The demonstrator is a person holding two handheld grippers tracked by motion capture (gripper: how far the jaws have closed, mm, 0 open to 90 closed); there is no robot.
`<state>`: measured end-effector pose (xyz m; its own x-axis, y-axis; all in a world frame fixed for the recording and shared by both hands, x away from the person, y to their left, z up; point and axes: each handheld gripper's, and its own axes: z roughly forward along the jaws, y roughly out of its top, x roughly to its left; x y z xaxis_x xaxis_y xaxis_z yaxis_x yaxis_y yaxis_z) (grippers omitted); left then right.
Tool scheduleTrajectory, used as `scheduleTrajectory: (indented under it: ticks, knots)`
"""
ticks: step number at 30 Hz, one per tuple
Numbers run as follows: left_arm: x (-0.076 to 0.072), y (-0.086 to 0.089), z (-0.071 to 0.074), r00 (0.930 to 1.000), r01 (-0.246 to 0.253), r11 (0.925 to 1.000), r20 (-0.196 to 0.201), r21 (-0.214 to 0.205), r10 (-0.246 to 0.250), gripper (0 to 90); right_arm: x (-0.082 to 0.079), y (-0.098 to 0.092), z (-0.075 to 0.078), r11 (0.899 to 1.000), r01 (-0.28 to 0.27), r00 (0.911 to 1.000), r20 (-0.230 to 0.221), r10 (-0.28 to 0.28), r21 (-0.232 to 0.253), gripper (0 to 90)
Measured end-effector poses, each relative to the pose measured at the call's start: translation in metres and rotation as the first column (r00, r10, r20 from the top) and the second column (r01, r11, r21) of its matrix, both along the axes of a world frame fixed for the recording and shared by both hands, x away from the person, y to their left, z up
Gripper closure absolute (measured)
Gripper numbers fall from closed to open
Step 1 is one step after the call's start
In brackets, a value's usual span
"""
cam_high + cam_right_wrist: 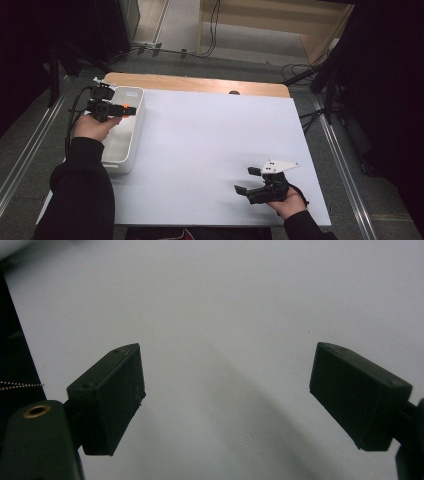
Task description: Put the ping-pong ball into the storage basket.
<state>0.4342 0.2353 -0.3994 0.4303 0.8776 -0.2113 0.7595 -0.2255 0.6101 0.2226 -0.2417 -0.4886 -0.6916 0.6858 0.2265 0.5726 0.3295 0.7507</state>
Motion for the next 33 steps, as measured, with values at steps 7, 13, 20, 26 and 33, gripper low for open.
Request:
scheduleTrajectory:
  ticks: [7, 13, 20, 26, 33]
  knots:
    - [0.000, 0.003, 0.004, 0.9999, -0.017, 0.9998, 0.003, -0.010, 0.017, 44.0, 0.000, 0.000, 0.000, 1.000, -0.008, 1.0000, 0.000, 0.008, -0.004, 13.2]
    - [-0.003, 0.003, 0.012, 0.9997, -0.016, 0.9989, 0.015, -0.045, 0.017, 32.0, 0.000, 0.001, -0.001, 1.000, -0.011, 0.9999, 0.004, 0.011, -0.006, 13.1]
    - [-0.008, 0.000, 0.022, 0.9991, 0.018, 0.9960, 0.039, -0.087, -0.015, 31.9, -0.001, 0.001, -0.001, 1.000, -0.009, 1.0000, -0.003, 0.009, -0.011, 13.2]
    - [-0.013, -0.013, 0.029, 0.9952, 0.090, 0.9883, 0.048, -0.123, -0.085, 28.3, -0.001, 0.001, -0.001, 1.000, -0.007, 1.0000, -0.003, 0.007, -0.015, 13.2]
    - [-0.021, -0.030, 0.036, 0.9843, 0.167, 0.9745, 0.083, -0.150, -0.156, 24.3, 0.000, 0.001, -0.002, 1.000, 0.005, 0.9999, -0.012, -0.006, -0.024, 13.2]
